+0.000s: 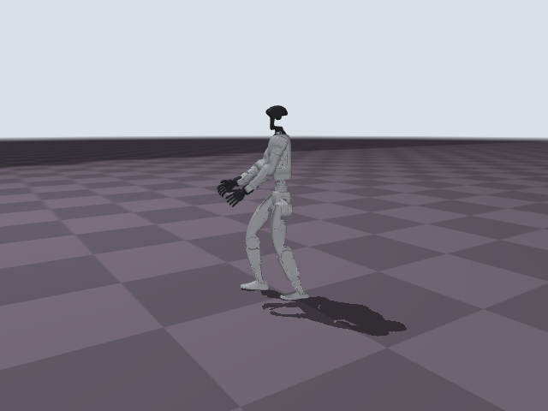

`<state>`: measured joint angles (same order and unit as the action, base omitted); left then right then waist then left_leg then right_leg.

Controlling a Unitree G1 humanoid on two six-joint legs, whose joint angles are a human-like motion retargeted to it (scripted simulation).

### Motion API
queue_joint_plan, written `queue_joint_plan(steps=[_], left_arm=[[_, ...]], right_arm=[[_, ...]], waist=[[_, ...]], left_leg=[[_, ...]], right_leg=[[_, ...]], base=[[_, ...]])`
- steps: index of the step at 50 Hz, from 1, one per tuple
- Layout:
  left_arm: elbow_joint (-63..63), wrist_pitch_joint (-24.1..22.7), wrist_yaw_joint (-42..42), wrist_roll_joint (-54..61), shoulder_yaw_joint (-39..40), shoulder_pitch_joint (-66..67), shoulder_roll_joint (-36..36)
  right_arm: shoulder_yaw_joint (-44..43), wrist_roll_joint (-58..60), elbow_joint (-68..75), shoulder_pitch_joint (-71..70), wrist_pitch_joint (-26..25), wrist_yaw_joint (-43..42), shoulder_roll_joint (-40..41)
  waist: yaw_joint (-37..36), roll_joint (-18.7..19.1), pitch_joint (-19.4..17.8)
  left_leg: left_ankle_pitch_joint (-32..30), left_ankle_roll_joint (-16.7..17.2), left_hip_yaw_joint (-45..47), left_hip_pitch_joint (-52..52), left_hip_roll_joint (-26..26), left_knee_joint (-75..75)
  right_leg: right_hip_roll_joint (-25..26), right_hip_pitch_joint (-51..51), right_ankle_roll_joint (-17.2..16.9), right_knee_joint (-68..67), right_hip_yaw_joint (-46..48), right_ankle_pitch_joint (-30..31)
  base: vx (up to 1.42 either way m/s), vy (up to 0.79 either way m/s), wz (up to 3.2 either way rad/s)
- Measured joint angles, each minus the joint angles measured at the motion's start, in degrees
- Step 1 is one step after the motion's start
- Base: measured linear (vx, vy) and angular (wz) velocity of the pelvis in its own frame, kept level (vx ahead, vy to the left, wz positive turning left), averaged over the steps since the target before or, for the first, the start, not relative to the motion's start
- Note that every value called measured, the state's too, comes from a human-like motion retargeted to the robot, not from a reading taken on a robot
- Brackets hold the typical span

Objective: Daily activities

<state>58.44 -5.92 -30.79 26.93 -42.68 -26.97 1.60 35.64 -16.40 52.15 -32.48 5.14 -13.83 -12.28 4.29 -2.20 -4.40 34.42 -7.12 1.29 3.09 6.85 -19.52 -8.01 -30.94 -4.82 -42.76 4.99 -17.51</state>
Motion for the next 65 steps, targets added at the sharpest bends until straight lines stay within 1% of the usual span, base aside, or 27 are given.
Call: queue_joint_plan(steps=[3, 5, 7, 10, 12, 15, 18, 20, 23, 27, 35, 41, 45, 48, 50, 55, 59, 63, 65], left_arm=[[0.55, -1.19, -1.35, -1.93, -0.49, -1.44, 1.35], [0.57, -1.82, -2.16, -3.14, -1.25, -1.76, 1.98], [0.76, -2.21, -2.73, -4.03, -1.95, -2.19, 2.54], [1.39, -2.32, -3.41, -5.11, -3.23, -1.56, 3.36], [2.22, -2.09, -3.56, -5.25, -4.09, -1.38, 3.65], [3.54, -1.78, -3.9, -5.34, -5.36, -1.18, 3.71], [4.18, -1.62, -3.97, -5.34, -6.22, -2.32, 3.26], [3.86, -1.64, -3.99, -5.39, -6.83, -2.38, 3.02], [2.52, -1.76, -3.95, -5.15, -7.66, -1.93, 2.63], [0.36, -1.82, -3.64, -4.08, -8.53, -0.76, 2.07], [-3.38, -1.56, -3.17, -2.77, -9.26, 1.16, 1.83], [-8.24, -1.66, -3.35, -1.75, -9.16, 3.35, 0.48], [-13.63, -2.1, -3.6, -0.01, -8.07, 4.21, -1.67], [-19.07, -2.23, -3.45, 2.48, -7.18, 5.27, -4.21], [-23.05, -2.21, -3.21, 4.3, -6.66, 6.15, -6.14], [-32.88, -1.83, -2.86, 7.8, -5.8, 8.46, -10.84], [-39.16, -1.46, -3.03, 8.45, -5.49, 9.81, -13.69], [-42.89, -1.23, -3.43, 8.35, -5.33, 10.61, -15.25], [-44.08, -1.57, -4.14, 7.02, -6.5, 14.33, -14.93]], right_arm=[[0.16, 0.66, 0.9, -1.87, -0.44, -0.97, -0.12], [0.17, 1.12, 1.56, -2.58, -0.64, -1.47, -0.02], [0.05, 1.42, 2.69, -3.76, -0.92, -1.67, 0.21], [0.28, 2.03, 4.79, -5.05, -1.41, -2.22, 0.99], [0.5, 2.59, 7.08, -6.91, -1.93, -2.54, 1.52], [1.12, 3.83, 10.82, -10.07, -2.78, -3.33, 2.22], [1.18, 5.15, 15.2, -14.73, -3.75, -3.67, 2.59], [1.18, 5.77, 16.97, -16.56, -4.37, -4.05, 2.55], [0.77, 6.31, 18.76, -18.38, -5.26, -4.5, 2.3], [-0.03, 6.81, 20.25, -19.5, -6.18, -4.91, 2.22], [-1.22, 7.07, 18.26, -17.74, -6.84, -5.38, 2.17], [-1.7, 5.92, 8.25, -11.96, -5.13, -5.13, 0.28], [-1.4, 4.27, -3.82, -5.75, -3.22, -4.05, -2.26], [-0.48, 2.42, -14.44, 0.04, -1.86, -2.46, -4.5], [0.36, 0.96, -21.38, 3.95, -1.11, -1.24, -6.04], [2.7, -2.66, -35.9, 11.93, -0.02, 1.33, -9.77], [4.34, -4.54, -43.68, 15.7, 0.22, 2.62, -12.17], [5.62, -5.74, -48.01, 17.27, 0.27, 3.38, -13.57], [7.06, -5.15, -49.12, 20.66, 0.41, 3.08, -12.49]], waist=[[0.42, 0.8, -0.19], [0.4, 0.59, 0.2], [0.17, 0.37, 0.84], [-0.58, -0.06, 2.31], [-1.1, 0.04, 2.75], [-1.94, 0.24, 2.83], [-3.21, 0.69, 1.78], [-4.39, 0.62, 1.42], [-6.36, 0.39, 0.96], [-8.55, 0.36, 0.49], [-9.58, 1.82, 0.37], [-7.16, 2.88, -0.34], [-4.43, 3.2, -1.44], [-2.19, 3.36, -2.29], [-0.84, 3.42, -2.79], [1.36, 3.5, -3.5], [1.87, 3.43, -3.33], [1.69, 3.24, -2.75], [0.87, 1.25, -0.62]], left_leg=[[1.68, 1.11, -0.55, 1.92, -1.28, 0.43], [3.59, 1.7, -1.12, 2.69, -1.55, -0.22], [5.43, 2.07, -1.74, 3.33, -2.33, -1.25], [7.62, 2.77, -2.22, 3.8, -3.87, -5.13], [7.19, 3.56, -2.34, 3.29, -5.41, -9.26], [4.66, 4.53, -1.2, 0.67, -8.45, -17.5], [3.97, 3.97, 0.22, -4.67, -11.33, -25.97], [4.63, 3.22, 1.38, -7.94, -12.08, -28.92], [6.44, 2.33, 2.27, -11.47, -11.14, -28.08], [6.97, 1.94, 1.51, -13.23, -8.36, -21.95], [5.09, 1.79, -2.41, -10.02, -4.34, -11.16], [6.02, -0.06, -2.98, -7.06, -2.19, -2.82], [5.8, -1.33, -2.1, -6.03, -0.83, 2.48], [3.62, -1.36, -1.5, -5.62, -0.12, 6.07], [1.96, -1.24, -1.26, -5.43, 0.25, 8.31], [-1.62, -0.98, -1.07, -4.9, 0.68, 13.09], [-3.49, -0.89, -1.31, -4.44, 0.84, 15.74], [-4.58, -0.92, -1.72, -4.0, 0.9, 17.21], [-5.0, -1.24, -1.18, -3.74, 2.41, 17.34]], right_leg=[[1.31, -0.32, -3.05, 15.65, -2.52, 6.74], [1.55, -0.79, -4.81, 21.47, -4.75, 10.14], [1.93, -0.79, -5.87, 23.31, -6.44, 13.56], [3.03, -1.38, -5.89, 19.79, -7.66, 15.4], [4.08, -1.41, -4.83, 16.96, -7.11, 14.28], [5.46, -0.81, -2.95, 14.59, -5.85, 11.47], [7.1, 1.04, -1.66, 16.25, -4.52, 10.06], [7.93, 1.94, -1.28, 17.18, -4.2, 9.19], [8.8, 3.13, -1.46, 18.54, -4.26, 8.35], [9.45, 4.47, -2.1, 20.02, -4.87, 7.94], [9.42, 5.24, -3.19, 22.16, -6.18, 9.19], [8.18, 3.89, -4.5, 23.36, -7.89, 11.85], [6.91, 2.66, -5.6, 24.17, -9.16, 14.55], [6.3, 1.54, -6.8, 24.55, -10.28, 17.05], [6.06, 0.76, -7.14, 24.51, -10.97, 15.98], [5.32, 0.17, -5.75, 21.14, -9.05, 11.44], [5.12, 1.19, -4.58, 19.73, -7.4, 9.26], [5.29, 2.9, -3.77, 20.91, -6.3, 8.89], [4.34, 2.12, -3.56, 18.52, -7.41, 7.64]], base=[[0.29, -0.11, 0.09], [0.36, -0.16, 0.16], [0.42, -0.2, 0.21], [0.46, -0.24, 0.14], [0.48, -0.26, 0.11], [0.46, -0.27, 0.02], [0.4, -0.24, -0.11], [0.34, -0.2, -0.24], [0.27, -0.14, -0.29], [0.16, -0.07, -0.27], [-0.04, 0.03, -0.04], [-0.19, 0.13, 0.05], [-0.22, 0.17, 0.09], [-0.2, 0.17, 0.1], [-0.17, 0.16, 0.1], [-0.12, 0.13, 0.09], [-0.06, 0.08, 0.11], [-0.01, 0.01, 0.03], [0.0, 0.0, 0.0]])
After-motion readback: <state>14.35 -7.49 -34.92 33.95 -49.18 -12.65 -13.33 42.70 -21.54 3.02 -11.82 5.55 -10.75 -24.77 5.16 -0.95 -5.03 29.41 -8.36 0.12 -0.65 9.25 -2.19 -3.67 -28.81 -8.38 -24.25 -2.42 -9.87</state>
